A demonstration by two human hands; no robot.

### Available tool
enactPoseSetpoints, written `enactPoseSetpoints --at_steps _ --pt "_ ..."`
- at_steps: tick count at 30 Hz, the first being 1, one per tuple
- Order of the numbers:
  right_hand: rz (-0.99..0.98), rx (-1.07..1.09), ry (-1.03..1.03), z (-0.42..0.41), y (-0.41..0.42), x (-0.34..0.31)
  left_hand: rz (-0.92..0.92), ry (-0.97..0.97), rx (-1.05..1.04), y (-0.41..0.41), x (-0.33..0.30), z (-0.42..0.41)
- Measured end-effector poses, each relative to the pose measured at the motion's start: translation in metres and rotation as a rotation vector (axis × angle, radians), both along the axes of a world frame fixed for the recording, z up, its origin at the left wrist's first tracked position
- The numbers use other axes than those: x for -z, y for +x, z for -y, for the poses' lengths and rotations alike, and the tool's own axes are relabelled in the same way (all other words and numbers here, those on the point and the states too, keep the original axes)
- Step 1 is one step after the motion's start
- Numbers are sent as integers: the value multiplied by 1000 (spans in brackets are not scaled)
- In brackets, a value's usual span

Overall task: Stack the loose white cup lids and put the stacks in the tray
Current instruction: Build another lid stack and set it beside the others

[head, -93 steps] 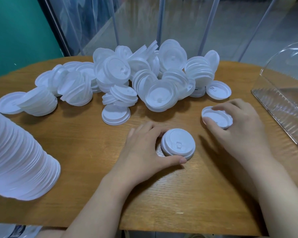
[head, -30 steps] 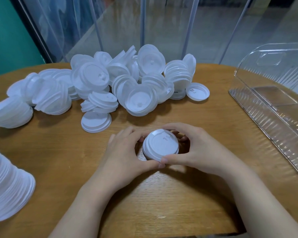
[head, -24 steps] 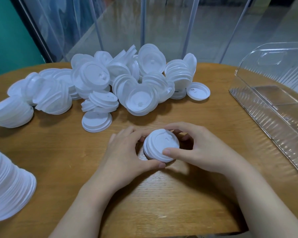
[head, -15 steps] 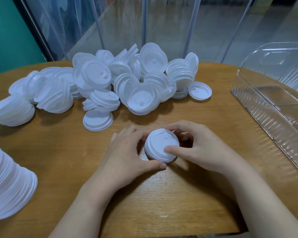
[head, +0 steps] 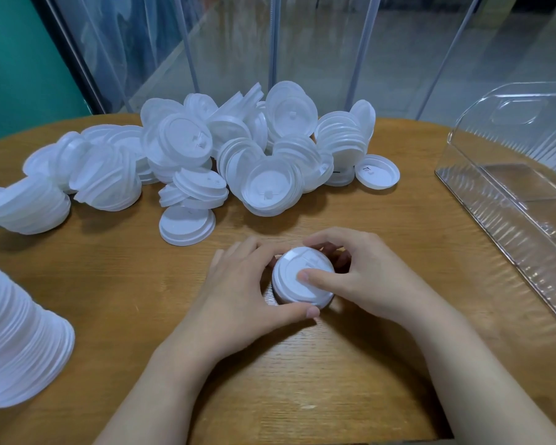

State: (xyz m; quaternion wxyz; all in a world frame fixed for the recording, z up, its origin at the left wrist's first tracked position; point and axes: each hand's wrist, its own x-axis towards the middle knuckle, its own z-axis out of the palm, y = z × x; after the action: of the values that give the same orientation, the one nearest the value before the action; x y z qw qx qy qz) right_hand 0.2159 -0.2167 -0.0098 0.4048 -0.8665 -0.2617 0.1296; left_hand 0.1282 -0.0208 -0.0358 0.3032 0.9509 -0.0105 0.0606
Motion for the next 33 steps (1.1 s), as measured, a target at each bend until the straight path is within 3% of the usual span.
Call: enactPoseSetpoints --at_steps 9,14,19,25,33 --pt "74 -26 13 -5 2 1 -18 -18 -6 1 0 0" --pt "488 68 330 -27 13 1 -30 -129 -53 -1 -1 -12" --pt "758 72 218 -45 38 22 -30 -145 -140 -10 0 -37" --pt "786 30 28 -58 43 34 -34 -157 -137 -23 -1 -45" --pt "774 98 78 -47 42 25 -34 -152 -128 -32 -2 -44"
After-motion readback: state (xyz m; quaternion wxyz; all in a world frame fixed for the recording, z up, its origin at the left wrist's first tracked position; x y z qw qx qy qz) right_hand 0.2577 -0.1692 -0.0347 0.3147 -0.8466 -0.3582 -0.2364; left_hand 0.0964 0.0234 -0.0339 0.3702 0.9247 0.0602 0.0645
